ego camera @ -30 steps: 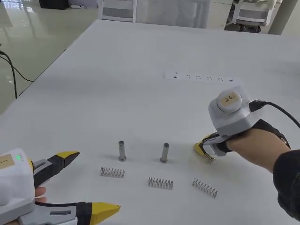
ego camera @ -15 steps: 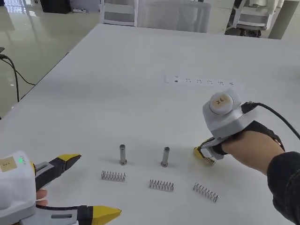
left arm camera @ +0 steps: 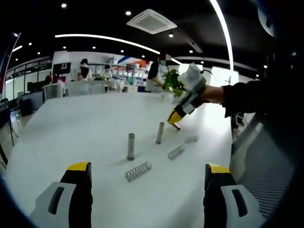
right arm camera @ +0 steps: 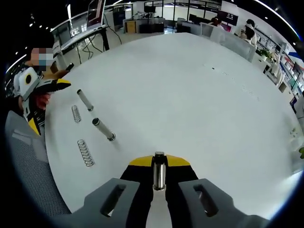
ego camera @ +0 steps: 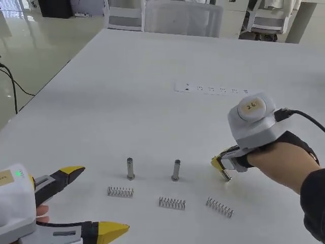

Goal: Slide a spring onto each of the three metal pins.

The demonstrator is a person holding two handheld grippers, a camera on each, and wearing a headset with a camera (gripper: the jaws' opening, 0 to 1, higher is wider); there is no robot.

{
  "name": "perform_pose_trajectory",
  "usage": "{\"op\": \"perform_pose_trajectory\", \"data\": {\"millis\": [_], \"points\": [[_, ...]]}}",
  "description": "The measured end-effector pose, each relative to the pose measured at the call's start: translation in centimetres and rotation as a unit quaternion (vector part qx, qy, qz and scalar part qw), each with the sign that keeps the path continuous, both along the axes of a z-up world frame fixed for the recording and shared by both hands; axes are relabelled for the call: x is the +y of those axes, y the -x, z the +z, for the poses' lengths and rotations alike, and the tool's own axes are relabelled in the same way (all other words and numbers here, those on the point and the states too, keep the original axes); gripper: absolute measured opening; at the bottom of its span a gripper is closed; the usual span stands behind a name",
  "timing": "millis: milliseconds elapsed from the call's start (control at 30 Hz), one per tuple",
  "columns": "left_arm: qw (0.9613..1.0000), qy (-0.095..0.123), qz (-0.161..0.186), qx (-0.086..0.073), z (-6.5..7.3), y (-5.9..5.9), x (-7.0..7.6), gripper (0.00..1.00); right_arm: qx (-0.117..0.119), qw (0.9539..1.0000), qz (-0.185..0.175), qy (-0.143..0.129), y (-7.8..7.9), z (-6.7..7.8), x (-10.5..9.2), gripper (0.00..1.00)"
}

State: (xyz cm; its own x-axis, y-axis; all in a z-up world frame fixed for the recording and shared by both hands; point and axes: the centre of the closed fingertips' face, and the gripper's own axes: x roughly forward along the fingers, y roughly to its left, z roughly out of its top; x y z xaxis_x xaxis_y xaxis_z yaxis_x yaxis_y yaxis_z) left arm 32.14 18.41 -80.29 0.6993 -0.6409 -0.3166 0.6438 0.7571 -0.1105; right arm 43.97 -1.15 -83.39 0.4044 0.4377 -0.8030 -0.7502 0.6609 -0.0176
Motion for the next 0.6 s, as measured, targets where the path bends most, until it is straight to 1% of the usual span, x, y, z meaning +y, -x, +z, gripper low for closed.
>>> {"op": "perform_pose_trajectory", "data": {"millis": [133,300,600], "points": [[1.0,0.0,-0.002,-0.001,0.0,0.1,-0.1,0.96,-0.006,0.9999,-0.007,-0.01,0.4,0.5,-0.5,0.05],[1.0,-0.001,-0.004,-0.004,0.2,0.1,-0.3,0.96,-0.008,0.9997,-0.013,-0.017,1.1,1.1,-0.8,0.05],[1.0,-0.002,-0.005,-0.007,0.5,0.2,-0.3,0.95,-0.012,0.9995,-0.018,-0.021,1.7,1.3,-1.4,0.05]]}}
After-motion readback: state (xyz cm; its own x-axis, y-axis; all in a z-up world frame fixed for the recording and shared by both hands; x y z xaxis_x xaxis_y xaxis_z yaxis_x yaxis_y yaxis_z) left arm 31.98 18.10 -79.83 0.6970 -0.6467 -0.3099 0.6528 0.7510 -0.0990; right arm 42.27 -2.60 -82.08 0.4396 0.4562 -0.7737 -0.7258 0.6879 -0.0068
